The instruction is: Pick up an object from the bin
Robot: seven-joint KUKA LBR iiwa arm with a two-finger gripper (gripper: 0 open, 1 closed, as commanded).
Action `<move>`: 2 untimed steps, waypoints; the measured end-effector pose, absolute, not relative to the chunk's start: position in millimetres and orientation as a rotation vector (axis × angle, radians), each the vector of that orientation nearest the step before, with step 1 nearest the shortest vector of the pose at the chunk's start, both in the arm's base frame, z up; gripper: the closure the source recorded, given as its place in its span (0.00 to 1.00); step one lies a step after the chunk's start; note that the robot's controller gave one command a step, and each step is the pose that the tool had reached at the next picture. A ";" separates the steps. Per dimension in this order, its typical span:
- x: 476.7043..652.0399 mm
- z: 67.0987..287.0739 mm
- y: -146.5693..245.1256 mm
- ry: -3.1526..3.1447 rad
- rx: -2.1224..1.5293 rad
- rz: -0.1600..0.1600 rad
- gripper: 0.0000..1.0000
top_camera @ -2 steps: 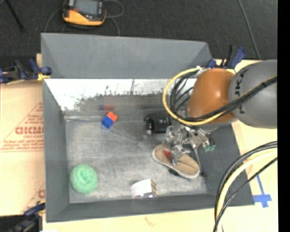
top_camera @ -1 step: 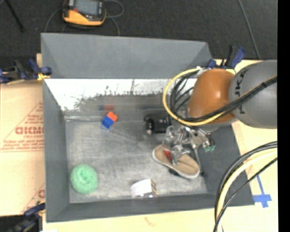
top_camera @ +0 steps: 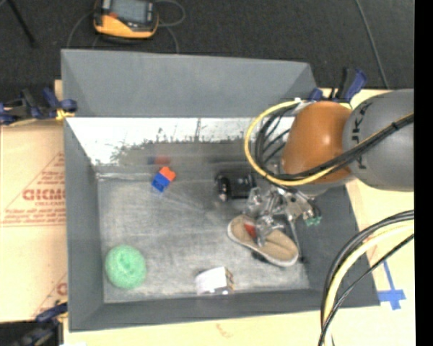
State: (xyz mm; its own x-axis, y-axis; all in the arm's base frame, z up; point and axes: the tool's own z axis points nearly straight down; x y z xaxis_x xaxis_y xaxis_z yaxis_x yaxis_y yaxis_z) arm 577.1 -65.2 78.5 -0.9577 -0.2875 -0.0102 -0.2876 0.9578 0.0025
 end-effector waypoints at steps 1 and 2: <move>573.7 119.3 -70.2 3.111 -0.452 0.003 1.00; 575.6 133.8 -77.9 3.094 -0.455 -0.007 1.00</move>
Offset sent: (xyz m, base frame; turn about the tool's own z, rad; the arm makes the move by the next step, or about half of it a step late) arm -0.0097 -0.0207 -0.0085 -0.0118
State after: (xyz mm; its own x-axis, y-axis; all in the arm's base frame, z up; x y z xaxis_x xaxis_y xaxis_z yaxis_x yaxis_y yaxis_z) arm 575.6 -77.9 133.8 -0.9575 -0.2880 -0.0137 -0.2879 0.9576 -0.0068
